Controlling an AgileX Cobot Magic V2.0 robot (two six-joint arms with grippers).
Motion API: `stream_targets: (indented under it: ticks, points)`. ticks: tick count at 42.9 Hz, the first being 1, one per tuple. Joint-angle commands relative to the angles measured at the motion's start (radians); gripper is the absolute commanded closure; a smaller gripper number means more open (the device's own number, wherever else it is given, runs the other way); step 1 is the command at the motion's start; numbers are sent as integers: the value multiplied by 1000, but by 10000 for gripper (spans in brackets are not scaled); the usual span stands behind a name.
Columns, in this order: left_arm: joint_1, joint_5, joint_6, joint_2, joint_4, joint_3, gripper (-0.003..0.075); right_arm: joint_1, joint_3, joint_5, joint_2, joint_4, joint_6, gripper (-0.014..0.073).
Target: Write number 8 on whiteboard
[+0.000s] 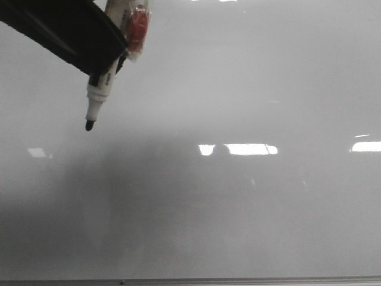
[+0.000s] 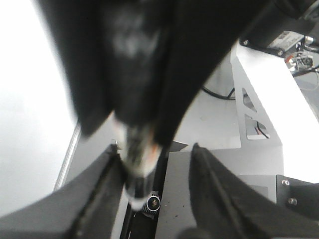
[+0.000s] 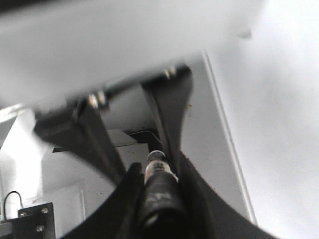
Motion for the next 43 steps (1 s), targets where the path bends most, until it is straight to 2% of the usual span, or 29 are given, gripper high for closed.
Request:
stream_targets:
  ticks: [1,8,13,16,23,28,33,35,39,43]
  points:
    - [54,64,-1,-58,-92,-13,524,-60,24,76,-111,16,-4,654]
    - [193,64,95,-164,-232,77,604,-171,199,-72,-255,26,-10,654]
    - [306,64,175,-266,-349,188,680,-254,377,-222,-369,107,-58,655]
    - [370,60,207,-339,-402,266,740,-283,495,-297,-419,206,-111,655]
    - [465,-10,234,-516,-473,435,741,-296,745,-520,-487,540,-292,655]
    - [479,-153,234,-669,-475,532,741,-296,870,-633,-495,846,-522,655]
    - [479,-227,234,-787,-475,590,741,-296,934,-696,-494,1093,-734,655]
    - [479,-238,234,-826,-475,605,741,-296,944,-726,-493,1159,-784,655]
    - [479,-238,234,-874,-475,609,741,-296,942,-778,-493,1221,-793,655]
    - [479,-236,234,-897,-475,609,741,-296,925,-784,-477,1231,-803,655]
